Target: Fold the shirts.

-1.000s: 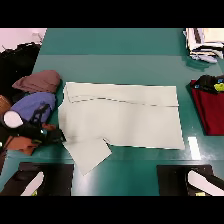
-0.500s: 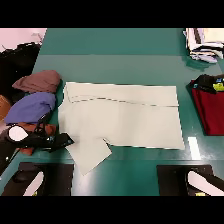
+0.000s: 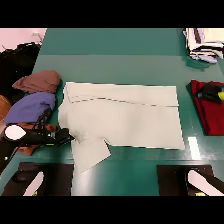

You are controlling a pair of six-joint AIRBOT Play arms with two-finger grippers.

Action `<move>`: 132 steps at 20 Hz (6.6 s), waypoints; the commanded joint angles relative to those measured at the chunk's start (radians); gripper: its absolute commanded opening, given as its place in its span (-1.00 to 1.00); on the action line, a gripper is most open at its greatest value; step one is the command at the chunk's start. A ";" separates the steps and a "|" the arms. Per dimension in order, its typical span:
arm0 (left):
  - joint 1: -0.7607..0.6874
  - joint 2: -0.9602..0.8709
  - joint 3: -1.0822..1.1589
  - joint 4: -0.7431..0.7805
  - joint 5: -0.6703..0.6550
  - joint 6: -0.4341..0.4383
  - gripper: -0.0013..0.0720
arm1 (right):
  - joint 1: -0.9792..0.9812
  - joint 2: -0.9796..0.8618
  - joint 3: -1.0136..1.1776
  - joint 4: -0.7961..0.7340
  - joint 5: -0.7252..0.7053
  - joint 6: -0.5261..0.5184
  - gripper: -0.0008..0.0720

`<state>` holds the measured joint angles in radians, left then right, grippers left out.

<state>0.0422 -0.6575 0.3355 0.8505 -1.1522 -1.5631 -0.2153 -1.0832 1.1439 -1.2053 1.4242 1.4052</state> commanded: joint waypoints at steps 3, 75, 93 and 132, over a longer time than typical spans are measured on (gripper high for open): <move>0.000 0.001 0.115 -0.028 -0.029 0.046 -0.90 | -0.244 0.113 -0.393 -0.148 0.077 0.000 0.57; -0.446 -1.158 1.266 0.014 0.297 0.147 -0.90 | 0.075 -0.579 0.476 0.587 0.009 -0.190 -0.94; -0.503 -1.326 1.407 0.011 0.198 0.092 -0.90 | 0.471 -0.511 0.807 0.612 -0.024 -0.131 -0.94; -0.055 -0.865 1.454 0.283 -0.044 0.135 -0.90 | 0.651 -0.970 0.575 0.613 -0.227 -0.087 0.54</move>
<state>0.0280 -1.5234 1.7901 1.1328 -1.2129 -1.4315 0.3836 -1.9785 1.6306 -0.6125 1.1637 1.3155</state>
